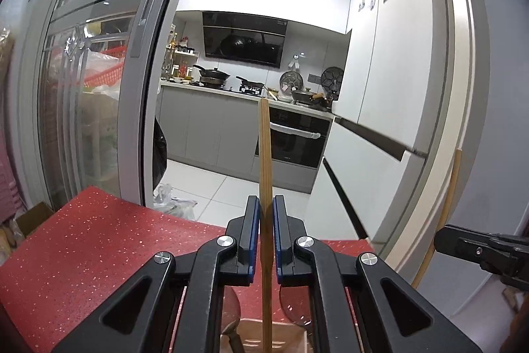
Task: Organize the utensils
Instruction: 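Carry both chopsticks up and drop them into the utensil holder, then open both tools and return over the remaining utensils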
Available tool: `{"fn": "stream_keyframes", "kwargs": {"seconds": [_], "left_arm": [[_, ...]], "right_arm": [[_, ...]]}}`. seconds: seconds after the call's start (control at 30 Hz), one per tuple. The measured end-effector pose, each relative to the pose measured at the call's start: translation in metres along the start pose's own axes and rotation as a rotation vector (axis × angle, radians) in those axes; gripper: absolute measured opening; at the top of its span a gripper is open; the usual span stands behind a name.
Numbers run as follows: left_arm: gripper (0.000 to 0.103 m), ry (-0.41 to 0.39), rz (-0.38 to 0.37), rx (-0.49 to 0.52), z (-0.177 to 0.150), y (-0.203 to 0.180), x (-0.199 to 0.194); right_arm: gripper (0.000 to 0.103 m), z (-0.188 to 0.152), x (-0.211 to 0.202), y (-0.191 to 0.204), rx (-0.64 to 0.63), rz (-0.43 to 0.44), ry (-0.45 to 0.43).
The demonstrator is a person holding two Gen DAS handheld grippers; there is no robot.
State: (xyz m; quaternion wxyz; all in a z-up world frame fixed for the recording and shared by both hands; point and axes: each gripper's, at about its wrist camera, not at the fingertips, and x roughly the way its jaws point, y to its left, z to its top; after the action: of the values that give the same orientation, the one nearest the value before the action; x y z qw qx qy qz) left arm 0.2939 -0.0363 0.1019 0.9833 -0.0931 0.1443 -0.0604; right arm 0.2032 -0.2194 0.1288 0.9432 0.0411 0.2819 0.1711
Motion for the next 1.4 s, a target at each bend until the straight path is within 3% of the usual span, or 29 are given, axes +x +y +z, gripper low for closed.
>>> {"fn": "stream_keyframes", "kwargs": {"seconds": [0.37,0.57,1.0,1.07,1.13,1.4], "left_arm": [[0.033,0.052,0.038,0.046,-0.028,0.001,-0.002],[0.033,0.143,0.063,0.068,-0.035,0.006,-0.002],[0.033,0.187,0.071,0.07,-0.027,0.01,-0.031],[0.033,0.196,0.069,0.064,-0.026,0.012,-0.035],[0.033,0.21,0.07,0.06,-0.025,0.014,-0.039],[0.033,0.259,0.063,0.07,-0.031,0.018,-0.067]], "right_arm": [[0.006,-0.031,0.027,0.005,-0.047,0.008,0.102],[0.006,-0.029,0.045,-0.007,0.041,0.039,0.154],[0.008,-0.027,0.049,-0.009,0.101,0.066,0.192],[0.016,-0.028,0.047,-0.011,0.116,0.076,0.196],[0.043,-0.028,0.043,-0.012,0.129,0.074,0.188],[0.055,-0.038,0.006,0.0,0.124,0.075,0.159]]}}
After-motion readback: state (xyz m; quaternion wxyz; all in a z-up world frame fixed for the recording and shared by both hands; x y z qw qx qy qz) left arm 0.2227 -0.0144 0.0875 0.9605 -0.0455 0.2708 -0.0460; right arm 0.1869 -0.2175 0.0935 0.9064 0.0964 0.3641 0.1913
